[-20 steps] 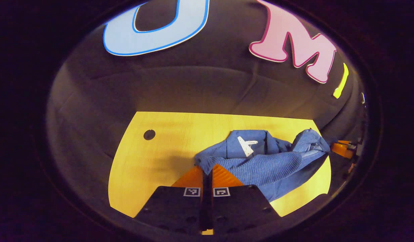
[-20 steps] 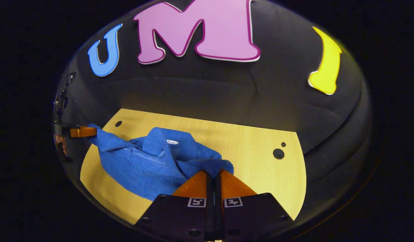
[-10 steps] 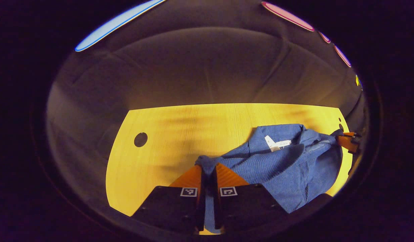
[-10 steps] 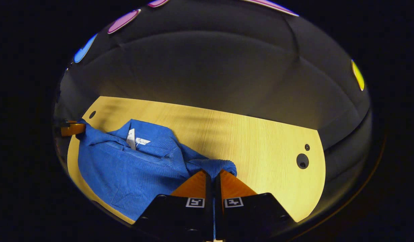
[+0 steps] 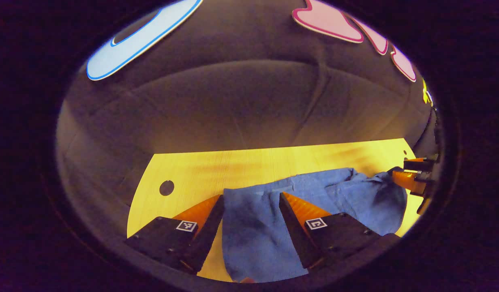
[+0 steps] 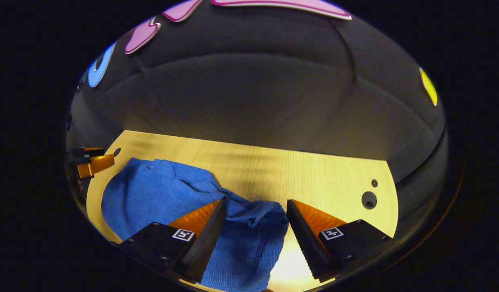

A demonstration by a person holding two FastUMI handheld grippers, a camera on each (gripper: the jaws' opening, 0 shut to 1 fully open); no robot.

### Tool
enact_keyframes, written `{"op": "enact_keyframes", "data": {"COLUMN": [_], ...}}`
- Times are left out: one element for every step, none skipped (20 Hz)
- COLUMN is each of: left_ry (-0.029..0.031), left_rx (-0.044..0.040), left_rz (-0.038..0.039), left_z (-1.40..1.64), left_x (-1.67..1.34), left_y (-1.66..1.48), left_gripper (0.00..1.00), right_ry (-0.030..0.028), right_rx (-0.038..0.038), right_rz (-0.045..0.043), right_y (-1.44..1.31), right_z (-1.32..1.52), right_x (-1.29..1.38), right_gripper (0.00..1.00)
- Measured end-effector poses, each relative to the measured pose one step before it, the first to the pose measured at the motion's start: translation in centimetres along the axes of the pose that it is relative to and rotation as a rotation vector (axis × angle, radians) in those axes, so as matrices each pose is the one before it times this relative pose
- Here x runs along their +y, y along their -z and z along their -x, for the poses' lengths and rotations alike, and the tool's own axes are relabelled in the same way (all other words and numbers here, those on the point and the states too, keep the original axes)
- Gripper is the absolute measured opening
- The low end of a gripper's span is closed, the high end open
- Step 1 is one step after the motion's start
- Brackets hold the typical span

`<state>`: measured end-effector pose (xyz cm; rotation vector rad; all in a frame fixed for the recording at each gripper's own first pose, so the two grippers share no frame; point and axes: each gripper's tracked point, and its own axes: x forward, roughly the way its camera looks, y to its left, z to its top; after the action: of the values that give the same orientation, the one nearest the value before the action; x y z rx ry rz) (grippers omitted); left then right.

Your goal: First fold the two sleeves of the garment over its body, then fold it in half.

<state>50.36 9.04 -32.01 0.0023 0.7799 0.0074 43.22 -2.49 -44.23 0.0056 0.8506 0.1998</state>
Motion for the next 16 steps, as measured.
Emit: {"op": "enact_keyframes", "data": {"left_ry": [0.00757,0.00566,0.01131,0.01059,0.00911,-0.00508,-0.00474,0.00908,-0.00033,-0.00917,-0.00421,-0.00472,-0.01396,-0.00866,0.00618,0.00774], "left_rx": [-0.0169,-0.01046,-0.02521,-0.02934,-0.02689,-0.0304,-0.02821,-0.02704,-0.0248,-0.01892,-0.02462,-0.02819,-0.03037,-0.036,-0.02931,-0.01646], "left_rz": [0.00297,-0.00179,-0.01198,-0.01618,-0.01824,-0.01882,-0.00979,-0.00256,-0.00169,-0.00443,-0.0119,-0.02018,-0.01933,-0.00426,0.01285,0.02718], "left_z": [1.027,1.362,1.076,1.516,1.494,1.652,1.471,1.699,1.896,1.806,1.99,2.02,2.214,3.326,2.245,2.655], "left_x": [-0.357,-0.524,-0.439,-0.654,-0.581,-0.301,-0.569,-0.649,-0.356,-0.145,-0.359,-0.205,-0.002,-0.077,-0.382,-0.531], "left_y": [-0.335,-0.003,-0.5,-0.452,-0.383,-0.325,-0.503,-0.507,-0.45,-0.348,-0.3,-0.415,-0.465,-0.19,-0.194,0.282], "left_gripper": [0.8,0.8,0.8,0.8,0.8,0.8,0.8,0.8,0.8,0.8,0.8,0.8,0.8,0.8,0.8,0.8], "right_ry": [-0.007,-0.00581,-0.00187,-0.00183,-0.0077,-0.01071,-0.00732,-0.00104,-0.00064,0.00395,0.01206,0.01123,0.01038,0.01602,0.01982,0.03191], "right_rx": [-0.02348,-0.02414,-0.03211,-0.02067,-0.01944,-0.01491,-0.02071,-0.01707,-0.02503,-0.02403,-0.03161,-0.03307,-0.03696,-0.03074,-0.03786,-0.05471], "right_rz": [0.02199,0.02974,0.02683,0.02429,0.01253,0.00499,0.00086,-0.00301,-0.00115,0.00142,0.00488,0.00048,-0.00077,0.00135,-0.00202,-0.0063], "right_y": [-0.559,-0.682,-0.689,-0.596,-0.616,-0.624,-0.63,-0.408,-0.561,-0.529,-0.667,-0.852,-0.849,-0.667,-0.929,-1.307], "right_z": [0.937,1.123,1.008,1.183,1.119,1.232,1.477,1.55,1.811,2.09,2.281,2.448,2.314,2.565,2.779,3.417], "right_x": [0.381,0.197,0.326,0.269,0.374,0.724,0.548,0.169,0.305,0.581,0.422,0.463,0.444,0.241,0.231,0.141], "right_gripper": [0.96,0.97,0.97,0.97,0.97,0.98,0.98,0.98,0.98,0.98,0.98,0.98,0.98,0.98,0.97,0.97]}}
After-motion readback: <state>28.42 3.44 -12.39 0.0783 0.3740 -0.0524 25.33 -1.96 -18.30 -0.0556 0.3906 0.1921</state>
